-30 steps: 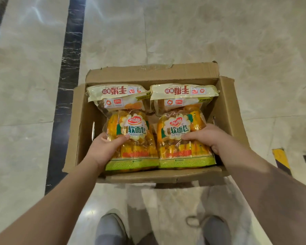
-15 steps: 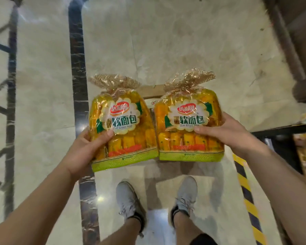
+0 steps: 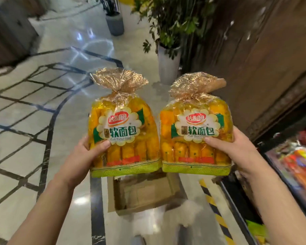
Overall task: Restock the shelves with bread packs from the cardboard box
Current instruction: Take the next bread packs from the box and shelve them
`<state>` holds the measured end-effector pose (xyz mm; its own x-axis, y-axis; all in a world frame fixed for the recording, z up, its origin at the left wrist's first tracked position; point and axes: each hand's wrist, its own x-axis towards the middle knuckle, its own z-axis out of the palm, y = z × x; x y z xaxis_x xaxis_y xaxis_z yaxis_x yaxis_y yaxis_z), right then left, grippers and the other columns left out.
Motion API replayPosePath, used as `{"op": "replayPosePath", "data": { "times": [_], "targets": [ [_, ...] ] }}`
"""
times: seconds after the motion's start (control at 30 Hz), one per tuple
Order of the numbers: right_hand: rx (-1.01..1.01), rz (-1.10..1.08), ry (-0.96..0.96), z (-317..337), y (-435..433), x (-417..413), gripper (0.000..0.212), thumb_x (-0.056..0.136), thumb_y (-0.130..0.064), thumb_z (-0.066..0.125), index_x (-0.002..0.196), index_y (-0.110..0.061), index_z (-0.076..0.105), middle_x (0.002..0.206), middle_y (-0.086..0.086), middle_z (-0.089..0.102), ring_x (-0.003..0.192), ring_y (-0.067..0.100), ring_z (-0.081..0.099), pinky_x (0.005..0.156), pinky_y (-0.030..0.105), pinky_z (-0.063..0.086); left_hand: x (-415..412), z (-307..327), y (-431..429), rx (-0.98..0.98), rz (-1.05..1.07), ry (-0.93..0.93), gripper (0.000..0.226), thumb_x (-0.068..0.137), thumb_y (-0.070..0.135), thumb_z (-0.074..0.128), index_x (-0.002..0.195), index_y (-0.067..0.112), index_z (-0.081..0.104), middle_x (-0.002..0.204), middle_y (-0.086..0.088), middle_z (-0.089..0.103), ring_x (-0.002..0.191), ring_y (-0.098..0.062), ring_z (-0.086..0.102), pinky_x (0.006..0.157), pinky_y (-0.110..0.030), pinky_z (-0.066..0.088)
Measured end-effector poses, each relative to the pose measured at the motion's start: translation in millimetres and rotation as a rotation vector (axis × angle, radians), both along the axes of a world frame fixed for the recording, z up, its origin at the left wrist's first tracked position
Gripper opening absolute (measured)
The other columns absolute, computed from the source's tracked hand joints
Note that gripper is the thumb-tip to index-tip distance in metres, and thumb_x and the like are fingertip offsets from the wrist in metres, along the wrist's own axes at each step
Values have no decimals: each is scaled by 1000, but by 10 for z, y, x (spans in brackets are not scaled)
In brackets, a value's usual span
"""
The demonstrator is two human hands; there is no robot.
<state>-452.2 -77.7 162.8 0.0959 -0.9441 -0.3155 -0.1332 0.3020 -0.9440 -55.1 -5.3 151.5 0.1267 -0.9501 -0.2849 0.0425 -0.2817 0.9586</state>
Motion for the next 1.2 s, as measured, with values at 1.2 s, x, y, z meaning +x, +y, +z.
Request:
{"op": "replayPosePath", "data": {
  "times": [1.2],
  "targets": [
    [-798, -877, 207, 3793, 2985, -1674, 71, 64, -41, 95, 126, -24, 65, 115, 3, 77, 105, 27, 75, 95, 53, 57, -3050, 3384, -957, -761, -776, 313, 67, 73, 65, 81, 131, 37, 62, 127, -3, 72, 116, -31, 70, 101, -61, 50]
  ]
}}
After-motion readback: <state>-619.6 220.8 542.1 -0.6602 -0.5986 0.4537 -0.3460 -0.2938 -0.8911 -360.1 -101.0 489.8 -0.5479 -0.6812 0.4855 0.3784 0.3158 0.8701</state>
